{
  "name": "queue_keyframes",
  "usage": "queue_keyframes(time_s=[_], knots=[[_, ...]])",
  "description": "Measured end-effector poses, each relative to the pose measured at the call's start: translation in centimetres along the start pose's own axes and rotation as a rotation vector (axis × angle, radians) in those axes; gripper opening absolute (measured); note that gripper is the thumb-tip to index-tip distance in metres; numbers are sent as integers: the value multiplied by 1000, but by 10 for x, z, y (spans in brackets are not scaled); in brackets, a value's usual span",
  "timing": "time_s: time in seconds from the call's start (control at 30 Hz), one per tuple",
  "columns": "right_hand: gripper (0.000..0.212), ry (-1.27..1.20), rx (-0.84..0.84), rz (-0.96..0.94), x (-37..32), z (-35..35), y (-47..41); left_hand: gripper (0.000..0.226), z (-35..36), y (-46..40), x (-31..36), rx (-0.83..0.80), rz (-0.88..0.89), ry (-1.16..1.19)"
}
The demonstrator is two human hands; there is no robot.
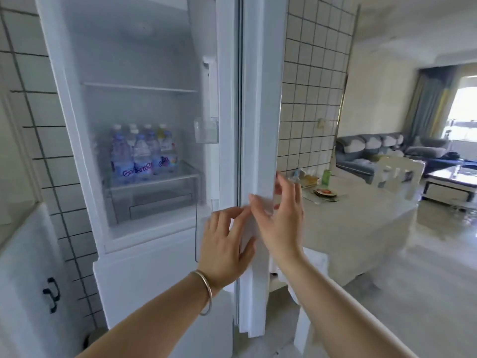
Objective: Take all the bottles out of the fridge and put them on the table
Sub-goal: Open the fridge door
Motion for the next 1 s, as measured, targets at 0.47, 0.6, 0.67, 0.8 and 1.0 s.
queue_keyframes(time_s=[0.47, 0.6, 0.67, 0.8, 1.0], knots=[[34, 339, 155, 460, 178, -106, -101, 61, 198, -53, 102, -322, 358, -8], [34, 433, 173, 475, 207, -112, -119, 65, 238, -65, 108, -387, 474, -70], [37, 444, 154, 519, 221, -110, -124, 66, 254, -70, 111, -409, 506, -90], [38, 410, 120, 608, 249, -100, -135, 67, 280, -77, 114, -468, 539, -125], [52, 289, 169, 715, 272, -89, -144, 74, 303, -86, 120, -504, 555, -90]])
Point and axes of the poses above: each hand's wrist, its own y-axis away from the middle knuckle, its own z-axis out of the palm, x = y × z, the point moved 8 cm from there along -y, towards the middle knuckle, and after that the axes turned 10 degrees about x, right-handed, at the moved point
